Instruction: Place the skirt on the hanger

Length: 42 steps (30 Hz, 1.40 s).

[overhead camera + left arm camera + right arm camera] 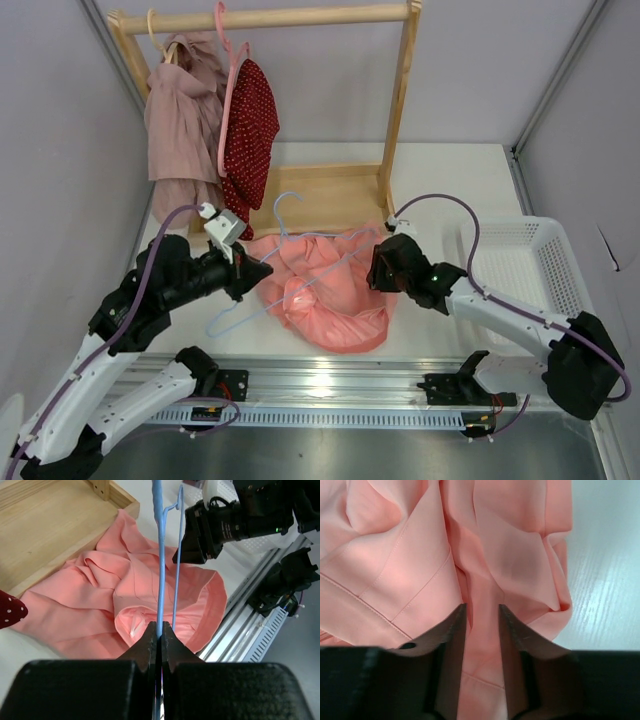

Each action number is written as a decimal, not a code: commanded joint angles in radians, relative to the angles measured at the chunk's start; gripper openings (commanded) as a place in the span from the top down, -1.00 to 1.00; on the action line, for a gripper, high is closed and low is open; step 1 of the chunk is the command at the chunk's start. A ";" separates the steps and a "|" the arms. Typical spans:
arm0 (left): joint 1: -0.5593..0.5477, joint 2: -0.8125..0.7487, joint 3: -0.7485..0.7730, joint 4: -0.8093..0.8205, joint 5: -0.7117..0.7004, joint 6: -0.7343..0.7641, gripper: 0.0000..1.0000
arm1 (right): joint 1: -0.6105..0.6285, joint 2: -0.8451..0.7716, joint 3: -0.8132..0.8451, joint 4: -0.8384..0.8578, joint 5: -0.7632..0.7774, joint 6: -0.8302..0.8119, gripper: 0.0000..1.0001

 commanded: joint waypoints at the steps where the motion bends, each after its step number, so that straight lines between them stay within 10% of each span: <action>1: -0.001 -0.019 0.022 -0.052 0.046 0.000 1.00 | -0.008 -0.084 0.063 -0.073 0.040 0.013 0.16; 7: -0.001 -0.008 0.063 -0.135 0.113 0.041 1.00 | -0.014 -0.237 0.114 -0.233 0.089 0.038 0.07; 12: -0.001 -0.007 0.080 -0.180 0.162 0.052 1.00 | 0.014 -0.363 0.120 -0.337 0.023 0.065 0.46; 22: -0.001 0.058 0.172 -0.284 0.092 0.034 1.00 | 0.287 -0.295 0.103 -0.440 0.036 0.104 0.58; 42: -0.038 0.070 0.119 -0.316 0.213 0.022 1.00 | 0.129 -0.161 0.019 -0.306 -0.018 0.058 0.60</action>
